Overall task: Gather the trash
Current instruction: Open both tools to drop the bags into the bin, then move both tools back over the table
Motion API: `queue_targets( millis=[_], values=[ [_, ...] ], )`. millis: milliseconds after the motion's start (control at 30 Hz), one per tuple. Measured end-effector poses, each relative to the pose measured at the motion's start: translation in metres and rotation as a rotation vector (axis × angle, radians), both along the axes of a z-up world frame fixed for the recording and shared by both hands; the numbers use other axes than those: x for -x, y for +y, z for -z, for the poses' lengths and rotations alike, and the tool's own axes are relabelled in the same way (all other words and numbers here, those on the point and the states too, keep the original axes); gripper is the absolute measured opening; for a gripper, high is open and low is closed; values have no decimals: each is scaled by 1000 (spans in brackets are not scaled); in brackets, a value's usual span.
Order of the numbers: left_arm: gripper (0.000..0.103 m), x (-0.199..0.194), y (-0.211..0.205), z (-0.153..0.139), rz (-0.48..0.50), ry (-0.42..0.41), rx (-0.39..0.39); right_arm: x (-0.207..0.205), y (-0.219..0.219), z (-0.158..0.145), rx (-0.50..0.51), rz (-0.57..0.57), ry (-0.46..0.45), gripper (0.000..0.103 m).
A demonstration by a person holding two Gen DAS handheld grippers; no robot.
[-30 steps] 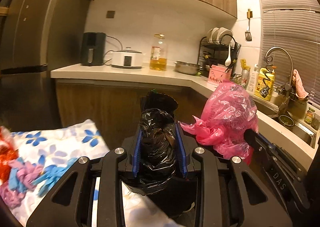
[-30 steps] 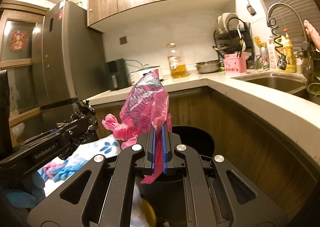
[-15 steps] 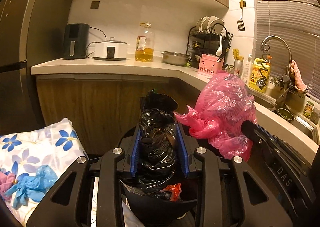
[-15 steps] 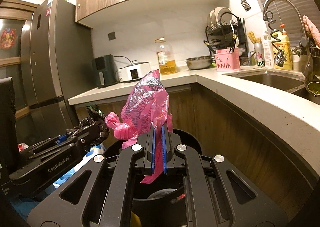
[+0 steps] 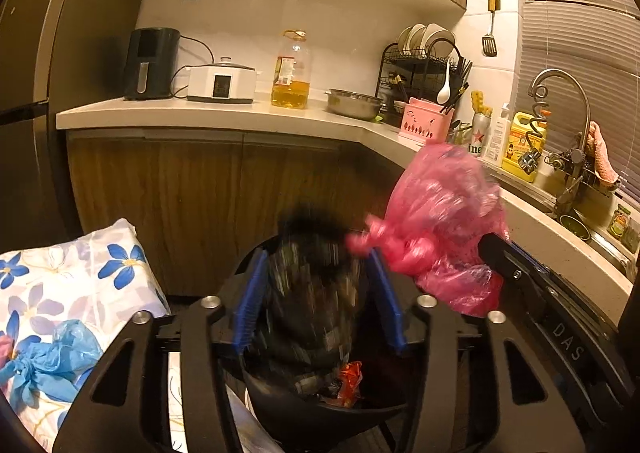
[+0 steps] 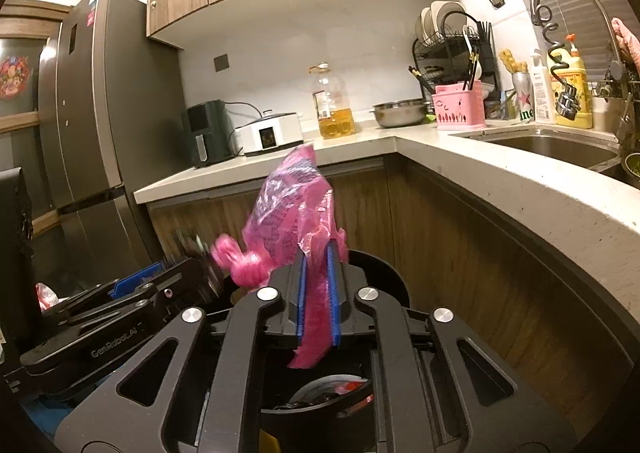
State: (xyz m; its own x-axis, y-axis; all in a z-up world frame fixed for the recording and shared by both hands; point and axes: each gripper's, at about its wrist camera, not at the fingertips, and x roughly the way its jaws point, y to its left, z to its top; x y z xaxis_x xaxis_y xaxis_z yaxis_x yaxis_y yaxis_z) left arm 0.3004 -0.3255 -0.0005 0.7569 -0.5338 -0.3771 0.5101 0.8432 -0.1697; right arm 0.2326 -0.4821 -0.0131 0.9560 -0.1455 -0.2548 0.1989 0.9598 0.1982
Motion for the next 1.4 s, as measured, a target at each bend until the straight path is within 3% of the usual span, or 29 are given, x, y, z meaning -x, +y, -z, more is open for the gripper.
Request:
queue_targets(
  millis=[133, 200, 467, 767, 1400],
  values=[
    [64, -1, 1, 2, -12, -10, -12, -3, -3, 3, -4, 5, 11, 24],
    [66, -2, 4, 3, -15, 1, -5, -3, -5, 4, -11, 9, 12, 38],
    [84, 6, 22, 5, -74, 8, -8, 2, -4, 5, -11, 21, 17, 52],
    [92, 38, 58, 6, -218, 1, -64, 28, 23, 6, 25, 22, 39, 72],
    [94, 144, 179, 18, -482, -77, -114, 95, 119, 4, 32, -133, 28, 72]
  ],
)
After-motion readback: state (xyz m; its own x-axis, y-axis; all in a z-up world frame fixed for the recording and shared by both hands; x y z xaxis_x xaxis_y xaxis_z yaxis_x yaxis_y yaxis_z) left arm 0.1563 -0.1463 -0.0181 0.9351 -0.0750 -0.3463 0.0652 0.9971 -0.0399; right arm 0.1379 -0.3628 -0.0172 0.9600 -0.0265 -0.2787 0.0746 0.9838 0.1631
